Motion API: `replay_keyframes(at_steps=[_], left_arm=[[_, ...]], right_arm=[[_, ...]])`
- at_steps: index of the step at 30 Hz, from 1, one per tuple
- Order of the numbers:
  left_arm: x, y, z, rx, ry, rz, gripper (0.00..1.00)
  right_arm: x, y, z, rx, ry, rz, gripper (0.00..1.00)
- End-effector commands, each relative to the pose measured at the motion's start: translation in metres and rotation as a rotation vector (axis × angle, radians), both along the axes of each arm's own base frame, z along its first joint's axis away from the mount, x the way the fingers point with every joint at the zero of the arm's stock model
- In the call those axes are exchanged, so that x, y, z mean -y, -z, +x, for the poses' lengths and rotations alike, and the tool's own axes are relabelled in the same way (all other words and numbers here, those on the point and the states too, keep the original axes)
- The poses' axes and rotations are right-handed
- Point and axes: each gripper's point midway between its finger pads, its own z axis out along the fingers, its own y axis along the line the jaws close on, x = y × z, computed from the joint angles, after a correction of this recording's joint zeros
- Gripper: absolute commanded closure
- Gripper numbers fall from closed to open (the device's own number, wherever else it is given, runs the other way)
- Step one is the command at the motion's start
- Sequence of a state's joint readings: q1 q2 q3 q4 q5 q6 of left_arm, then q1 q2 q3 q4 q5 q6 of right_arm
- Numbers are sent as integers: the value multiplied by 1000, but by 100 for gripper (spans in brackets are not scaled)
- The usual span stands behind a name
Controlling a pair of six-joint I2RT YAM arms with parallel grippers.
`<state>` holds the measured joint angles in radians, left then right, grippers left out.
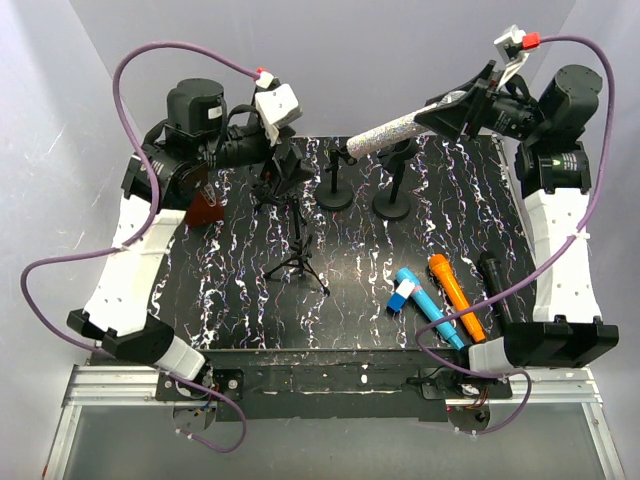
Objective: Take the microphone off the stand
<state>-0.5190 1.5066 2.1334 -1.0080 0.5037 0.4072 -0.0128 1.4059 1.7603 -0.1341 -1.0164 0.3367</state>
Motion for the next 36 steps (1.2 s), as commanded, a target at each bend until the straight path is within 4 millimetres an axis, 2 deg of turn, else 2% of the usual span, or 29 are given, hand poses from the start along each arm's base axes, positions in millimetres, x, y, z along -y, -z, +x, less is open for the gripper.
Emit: replay_keyframes(at_steps=[1, 7, 11, 13, 18, 21, 22, 25, 26, 28, 33, 36], left_arm=[[33, -9, -6, -45, 163, -94, 12], [68, 1, 9, -58, 223, -135, 14], [85, 6, 20, -16, 220, -135, 20], [94, 14, 23, -5, 233, -117, 27], [102, 16, 20, 4, 263, -120, 49], [102, 14, 19, 4, 256, -137, 69], [102, 14, 19, -2, 250, -144, 77], [102, 12, 24, -29, 203, -181, 100], [101, 11, 29, -35, 170, -194, 100], [99, 7, 40, -63, 89, -237, 100], [98, -5, 52, -71, 11, -317, 100], [102, -7, 56, -99, -2, -339, 100]], right_arm=[[-25, -26, -21, 116, -95, -30, 99], [-50, -45, -31, 158, -168, -19, 99], [-64, -45, -40, 146, -218, -16, 99], [-69, -45, -44, 142, -230, -14, 99], [-74, -42, -43, 120, -226, -10, 99], [-74, -41, -40, 103, -202, -2, 99], [-74, -40, -37, 92, -181, 4, 92], [-75, -35, -27, 34, -125, 28, 56], [-75, -31, -22, 4, -104, 33, 47], [-76, -25, -16, -39, -80, 44, 36], [-72, -15, 2, -125, 8, 92, 18], [-74, -18, 6, -125, 6, 104, 17]])
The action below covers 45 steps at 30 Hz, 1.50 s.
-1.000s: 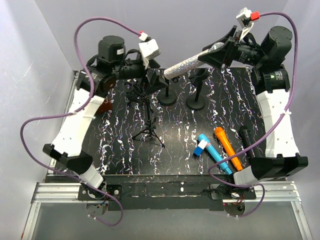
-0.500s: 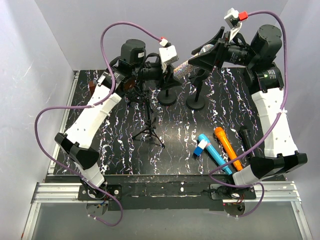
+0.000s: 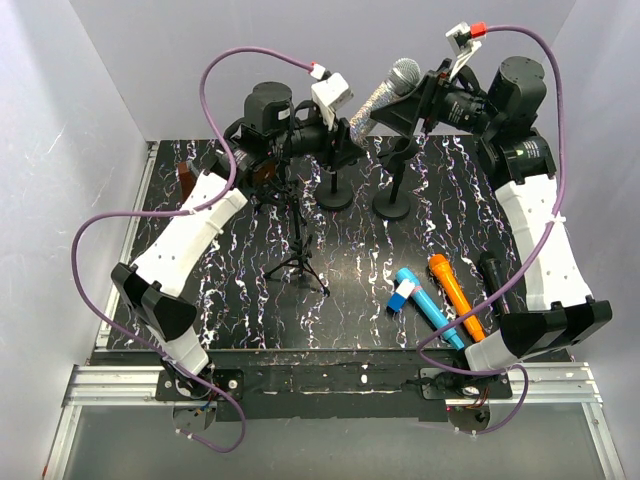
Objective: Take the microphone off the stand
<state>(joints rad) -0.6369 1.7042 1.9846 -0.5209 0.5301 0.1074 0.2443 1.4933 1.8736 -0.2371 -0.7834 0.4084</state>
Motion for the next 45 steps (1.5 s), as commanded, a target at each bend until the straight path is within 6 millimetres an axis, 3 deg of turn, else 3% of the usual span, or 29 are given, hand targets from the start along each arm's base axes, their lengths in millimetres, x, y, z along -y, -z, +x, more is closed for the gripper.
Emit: replay_keyframes(at_steps=[1, 5, 12, 18, 23, 26, 29, 31, 33, 38, 40, 45], left_arm=[[-8, -47, 6, 38, -88, -126, 100], [3, -49, 7, 15, -65, -144, 100], [19, -46, 4, 3, -41, -150, 100], [26, -41, 1, -13, -24, -149, 100], [24, -38, -1, 2, -19, -134, 45], [17, -39, -1, 48, -37, -111, 32], [7, -48, -5, 92, -54, -100, 24], [2, -53, -12, 121, -42, -93, 22], [-1, -57, -19, 150, -16, -82, 22], [-5, -64, -22, 201, -6, -57, 22], [-5, -66, -19, 225, -13, -47, 22], [-7, -73, -9, 276, -42, -26, 22]], right_arm=[[0, -19, 4, 16, 39, 55, 18], [-7, -17, 9, -10, 25, 72, 27], [-20, -28, 16, -28, 29, 122, 33], [-31, -29, 15, -9, -1, 118, 48], [-26, -25, 16, 48, 27, 82, 76], [-15, -21, 13, 70, 45, 56, 82], [4, -10, 11, 70, 80, 18, 87], [26, -3, 9, 84, 121, -16, 98], [48, 11, 7, 83, 172, -57, 99], [105, 78, -18, 84, 294, -271, 99], [143, 117, -19, 58, 418, -418, 99], [217, 205, -20, -181, 616, -681, 99]])
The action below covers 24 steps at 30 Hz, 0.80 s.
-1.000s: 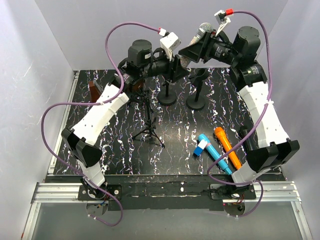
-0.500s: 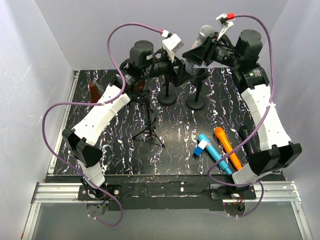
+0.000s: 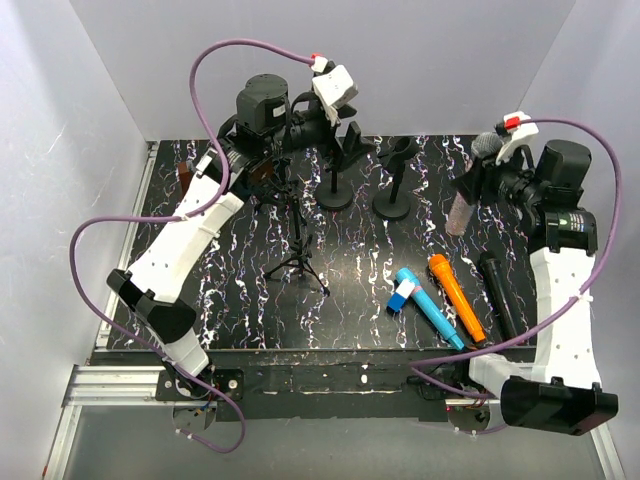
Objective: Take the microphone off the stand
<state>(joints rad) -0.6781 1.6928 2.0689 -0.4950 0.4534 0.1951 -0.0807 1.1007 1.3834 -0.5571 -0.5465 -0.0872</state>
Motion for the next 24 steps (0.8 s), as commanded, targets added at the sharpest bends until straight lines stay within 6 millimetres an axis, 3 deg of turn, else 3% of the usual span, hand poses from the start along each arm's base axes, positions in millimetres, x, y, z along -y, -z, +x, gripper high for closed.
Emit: replay_keyframes(at_steps=[1, 5, 9, 13, 18, 24], left_arm=[[-9, -26, -3, 100, -23, 7, 21], [-13, -27, 1, 100, -55, 19, 15], [-16, -28, 1, 114, -61, 31, 14], [-16, -26, 3, 118, -65, 38, 14], [-16, -30, 8, 139, -77, 44, 14], [-22, -30, 7, 156, -94, 70, 13]], right_arm=[[68, 83, 0, -214, 161, -262, 99], [97, 140, 6, -386, 182, -373, 99], [105, 185, 15, -576, 151, -378, 99], [103, 218, 21, -725, 126, -335, 99], [110, 265, 5, -862, 105, -381, 99], [102, 292, -5, -961, 61, -340, 99]])
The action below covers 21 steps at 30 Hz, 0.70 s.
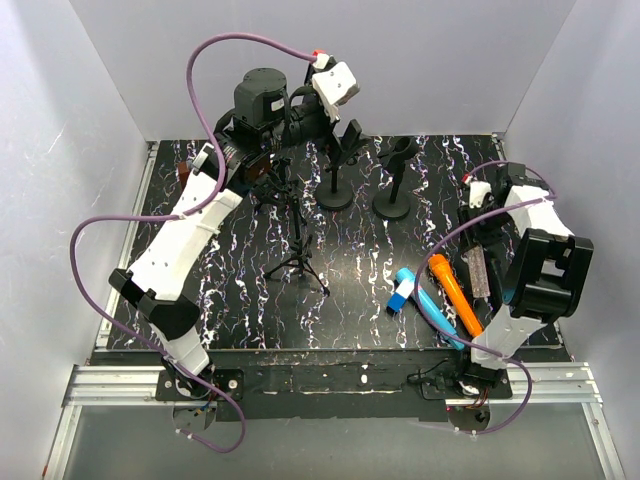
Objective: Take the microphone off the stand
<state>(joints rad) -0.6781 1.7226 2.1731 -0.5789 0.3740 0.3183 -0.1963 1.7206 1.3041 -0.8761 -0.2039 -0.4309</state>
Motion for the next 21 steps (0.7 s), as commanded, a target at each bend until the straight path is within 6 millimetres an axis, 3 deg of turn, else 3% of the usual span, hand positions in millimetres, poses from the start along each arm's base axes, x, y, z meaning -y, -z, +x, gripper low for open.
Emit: replay_keyframes(at_steps=[1, 3, 13, 21], left_arm=[[-11, -16, -6, 52, -24, 10, 13], [-13, -15, -7, 56, -30, 18, 13], [-13, -10, -4, 51, -35, 34, 13], [-8, -5, -10, 42, 7, 41, 13]], right_arm=[[-5, 11, -6, -59, -7, 36, 99], [-6, 12, -2, -67, 9, 53, 96], [-17, 29, -3, -126, 0, 83, 64], [-26, 34, -2, -123, -26, 66, 51]])
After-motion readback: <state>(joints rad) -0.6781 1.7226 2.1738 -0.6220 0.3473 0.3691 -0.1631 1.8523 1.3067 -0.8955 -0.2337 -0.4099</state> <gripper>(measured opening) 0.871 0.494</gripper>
